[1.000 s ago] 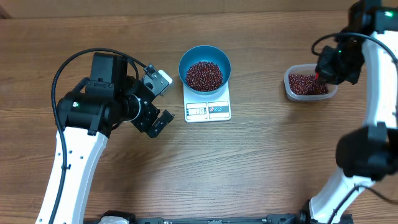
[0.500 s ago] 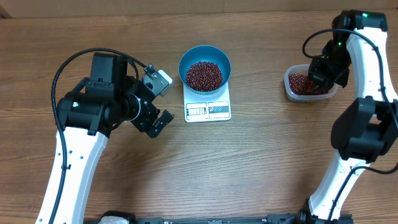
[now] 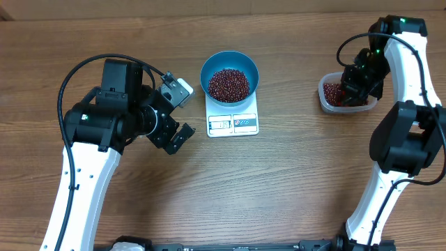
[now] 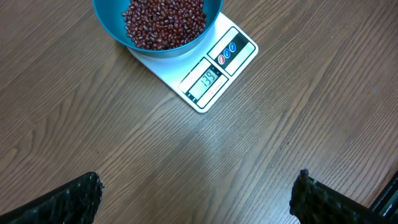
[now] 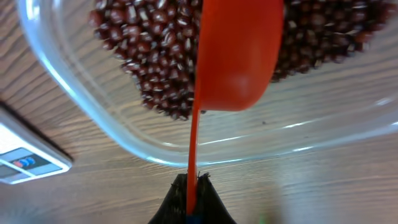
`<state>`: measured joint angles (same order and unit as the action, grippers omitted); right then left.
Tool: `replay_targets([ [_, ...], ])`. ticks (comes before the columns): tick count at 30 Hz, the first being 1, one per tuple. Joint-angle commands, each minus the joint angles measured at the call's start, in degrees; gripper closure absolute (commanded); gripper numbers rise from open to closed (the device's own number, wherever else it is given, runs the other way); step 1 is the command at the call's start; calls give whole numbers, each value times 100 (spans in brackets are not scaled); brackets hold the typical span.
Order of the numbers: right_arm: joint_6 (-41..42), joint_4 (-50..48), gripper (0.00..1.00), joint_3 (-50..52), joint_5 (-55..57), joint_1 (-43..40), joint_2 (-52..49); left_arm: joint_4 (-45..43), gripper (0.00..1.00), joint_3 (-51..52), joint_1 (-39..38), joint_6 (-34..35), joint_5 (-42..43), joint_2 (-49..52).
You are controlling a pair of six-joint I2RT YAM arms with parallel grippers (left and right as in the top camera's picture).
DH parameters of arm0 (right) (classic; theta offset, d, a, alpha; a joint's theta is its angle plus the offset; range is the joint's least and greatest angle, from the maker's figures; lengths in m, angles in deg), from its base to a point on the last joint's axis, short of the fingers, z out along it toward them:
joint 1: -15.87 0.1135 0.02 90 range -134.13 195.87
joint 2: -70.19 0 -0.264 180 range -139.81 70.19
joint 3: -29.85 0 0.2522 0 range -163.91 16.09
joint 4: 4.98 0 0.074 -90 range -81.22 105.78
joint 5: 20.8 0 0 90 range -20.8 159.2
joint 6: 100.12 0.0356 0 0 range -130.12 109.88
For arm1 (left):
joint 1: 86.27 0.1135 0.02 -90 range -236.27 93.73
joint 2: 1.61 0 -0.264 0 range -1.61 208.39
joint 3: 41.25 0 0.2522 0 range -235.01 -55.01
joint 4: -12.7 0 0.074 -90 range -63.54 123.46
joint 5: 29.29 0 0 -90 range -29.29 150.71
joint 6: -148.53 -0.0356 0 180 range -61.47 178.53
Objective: Scoop item into bowl and weigh 150g on scale
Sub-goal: 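Lower the scoop into the tub and scoop beans with the right gripper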
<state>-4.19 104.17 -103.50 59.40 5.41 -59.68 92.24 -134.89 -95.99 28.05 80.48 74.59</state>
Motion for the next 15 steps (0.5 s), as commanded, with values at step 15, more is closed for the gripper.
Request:
replay_targets([
  [15, -1244, 9, 96, -44, -1539, -24, -13, 0, 0, -92, -4, -127, 79, 42],
])
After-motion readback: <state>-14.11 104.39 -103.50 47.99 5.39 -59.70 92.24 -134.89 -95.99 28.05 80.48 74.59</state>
